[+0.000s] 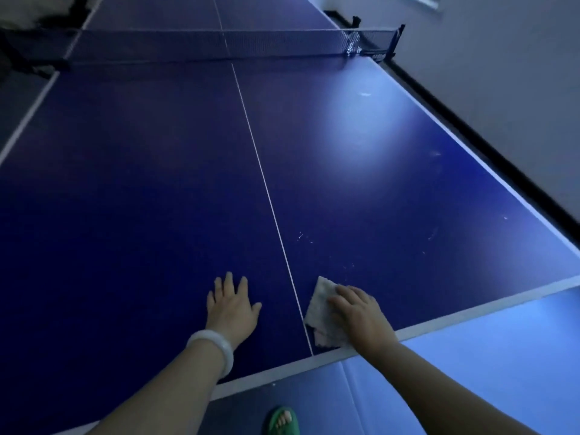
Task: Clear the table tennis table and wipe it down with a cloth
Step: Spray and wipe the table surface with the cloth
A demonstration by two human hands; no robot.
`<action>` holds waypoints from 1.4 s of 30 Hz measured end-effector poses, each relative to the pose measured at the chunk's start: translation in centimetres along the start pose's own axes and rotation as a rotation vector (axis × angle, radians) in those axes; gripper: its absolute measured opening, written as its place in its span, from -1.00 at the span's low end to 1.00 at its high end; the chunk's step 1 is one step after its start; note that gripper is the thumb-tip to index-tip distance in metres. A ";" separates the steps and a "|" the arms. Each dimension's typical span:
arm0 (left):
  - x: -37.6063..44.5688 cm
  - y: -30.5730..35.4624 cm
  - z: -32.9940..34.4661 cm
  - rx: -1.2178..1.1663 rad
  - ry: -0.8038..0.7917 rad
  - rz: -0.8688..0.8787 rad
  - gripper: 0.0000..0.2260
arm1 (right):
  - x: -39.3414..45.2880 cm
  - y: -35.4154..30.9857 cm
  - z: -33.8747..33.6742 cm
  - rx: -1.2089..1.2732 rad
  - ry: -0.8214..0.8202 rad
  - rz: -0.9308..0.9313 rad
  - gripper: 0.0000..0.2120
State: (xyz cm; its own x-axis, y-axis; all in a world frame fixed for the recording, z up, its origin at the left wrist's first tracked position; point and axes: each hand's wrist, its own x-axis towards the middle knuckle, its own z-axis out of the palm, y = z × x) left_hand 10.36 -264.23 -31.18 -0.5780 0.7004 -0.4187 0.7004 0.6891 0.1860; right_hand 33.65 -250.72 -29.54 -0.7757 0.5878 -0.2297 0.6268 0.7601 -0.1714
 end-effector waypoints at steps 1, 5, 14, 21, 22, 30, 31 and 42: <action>0.4 -0.1 0.1 -0.006 0.014 -0.006 -0.37 | 0.2 0.1 -0.1 -0.019 0.017 -0.025 -0.54; 1.6 0.0 1.0 -0.014 0.110 -0.015 -0.36 | 0.6 -0.4 0.1 -0.080 0.040 -0.241 -0.45; 1.4 0.0 4.0 0.042 0.324 -0.034 -0.38 | 6.2 2.3 2.5 -0.038 0.044 -0.087 -0.49; 1.7 -0.2 4.4 0.088 0.329 -0.049 -0.39 | 8.1 -2.5 3.7 0.002 0.063 0.073 -0.48; 1.8 -0.2 4.4 0.086 0.328 -0.049 -0.39 | 7.8 -2.9 3.7 -0.014 0.062 0.034 -0.46; 1.6 -0.2 4.5 0.078 0.340 -0.051 -0.40 | 6.4 -2.7 4.0 -0.012 0.035 0.022 -0.33; 1.6 -0.2 4.6 0.076 0.344 -0.048 -0.40 | 6.7 -3.1 4.3 0.001 0.036 -0.024 -0.38; 1.7 0.1 4.5 0.089 0.329 -0.069 -0.40 | 25.3 0.8 -0.8 0.051 -0.015 0.320 -0.40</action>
State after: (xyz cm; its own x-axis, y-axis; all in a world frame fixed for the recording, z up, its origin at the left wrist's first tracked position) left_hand 11.37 -263.80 -35.81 -0.7190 0.6853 -0.1156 0.6805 0.7280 0.0832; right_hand 14.47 -235.00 -34.69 -0.5378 0.7904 -0.2933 0.8418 0.5225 -0.1356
